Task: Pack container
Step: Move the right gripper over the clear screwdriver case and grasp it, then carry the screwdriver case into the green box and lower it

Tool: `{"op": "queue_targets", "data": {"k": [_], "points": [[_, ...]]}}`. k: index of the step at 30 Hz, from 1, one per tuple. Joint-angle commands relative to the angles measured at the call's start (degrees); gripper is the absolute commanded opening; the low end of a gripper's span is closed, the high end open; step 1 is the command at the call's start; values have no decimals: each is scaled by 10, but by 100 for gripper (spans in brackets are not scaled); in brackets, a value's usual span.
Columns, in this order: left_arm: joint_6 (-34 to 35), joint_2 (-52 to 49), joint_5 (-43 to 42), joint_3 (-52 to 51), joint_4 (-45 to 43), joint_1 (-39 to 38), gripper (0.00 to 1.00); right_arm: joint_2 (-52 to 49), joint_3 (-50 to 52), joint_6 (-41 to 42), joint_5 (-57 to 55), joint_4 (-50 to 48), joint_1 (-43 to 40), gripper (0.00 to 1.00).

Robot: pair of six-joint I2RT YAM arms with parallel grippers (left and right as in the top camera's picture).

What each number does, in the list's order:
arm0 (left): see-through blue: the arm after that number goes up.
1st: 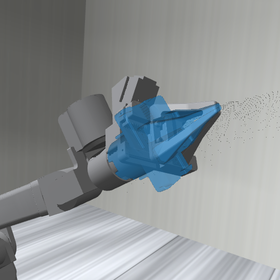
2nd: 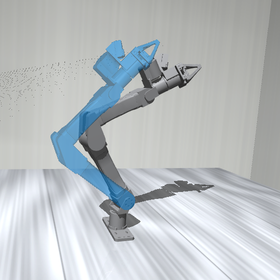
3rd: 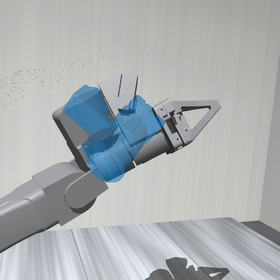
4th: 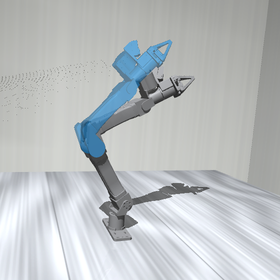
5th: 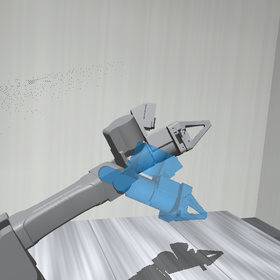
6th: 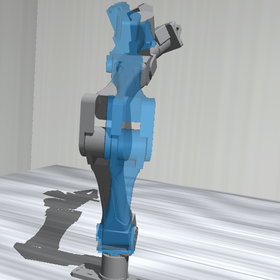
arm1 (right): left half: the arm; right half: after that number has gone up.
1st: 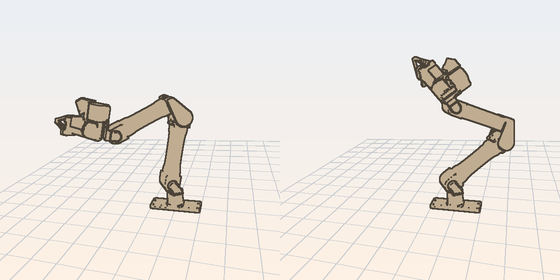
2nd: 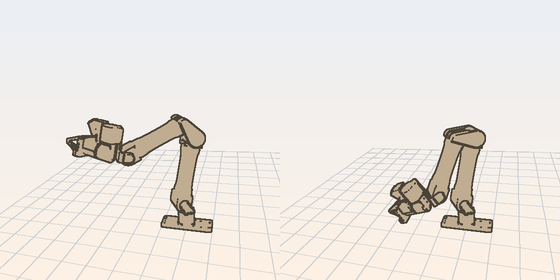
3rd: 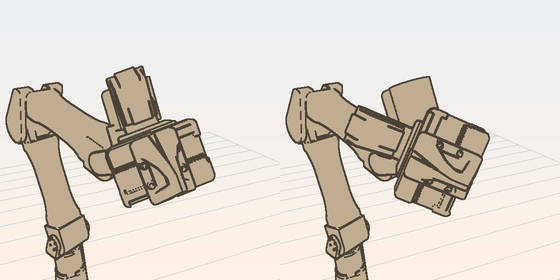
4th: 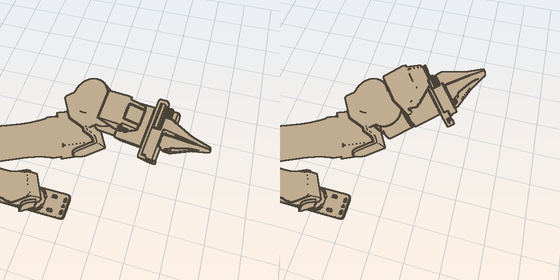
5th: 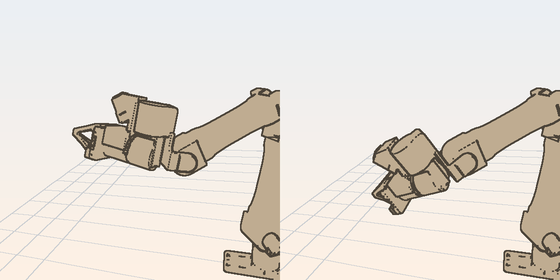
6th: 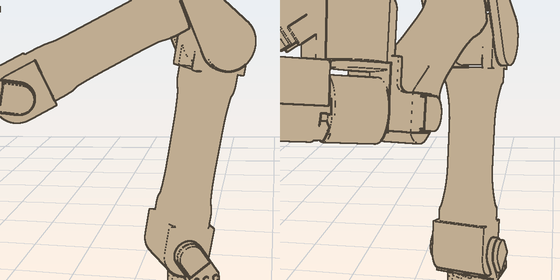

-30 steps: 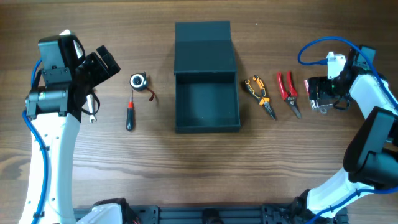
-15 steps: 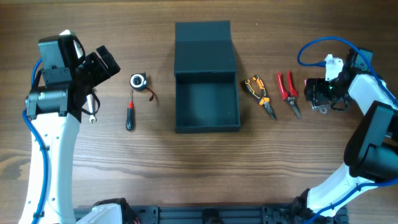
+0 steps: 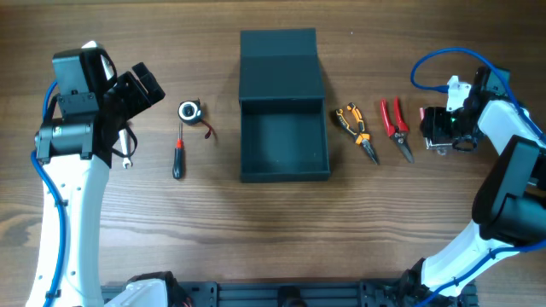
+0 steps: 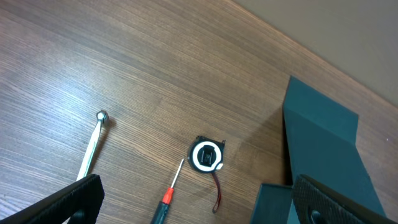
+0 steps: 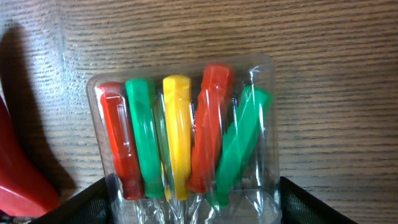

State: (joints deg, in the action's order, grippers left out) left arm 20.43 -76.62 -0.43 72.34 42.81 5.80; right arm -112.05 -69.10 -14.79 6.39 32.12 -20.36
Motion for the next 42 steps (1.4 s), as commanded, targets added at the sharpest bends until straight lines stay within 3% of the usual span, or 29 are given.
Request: {"op": "queue_targets", "data": {"k": [1,10,14,16,18,21,25,31,37,42], "points": [[-5,-2,5,11,-3,4,100,-28,2,13,-5,6,-1,73],[-5,-2,5,11,-3,4,100,-28,0,35,-33,20,-1,67],[-5,-2,5,11,-3,4,100,-19,-18,60,-19,27,-1,58],[-5,-2,5,11,-3,4,100,1,-35,62,2,38,-1,45],[-5,-2,5,11,-3,4,100,23,-59,74,18,54,-1,22],[-5,-2,5,11,-3,4,100,71,-99,101,39,85,9,4],[-5,-2,5,11,-3,4,100,157,-117,78,49,104,66,4],[-5,-2,5,11,-3,4,100,253,-117,-30,57,112,249,5],[-5,-2,5,11,-3,4,100,244,-117,-212,99,102,423,4],[-5,-2,5,11,-3,4,100,173,-116,-322,121,86,493,4]]}}
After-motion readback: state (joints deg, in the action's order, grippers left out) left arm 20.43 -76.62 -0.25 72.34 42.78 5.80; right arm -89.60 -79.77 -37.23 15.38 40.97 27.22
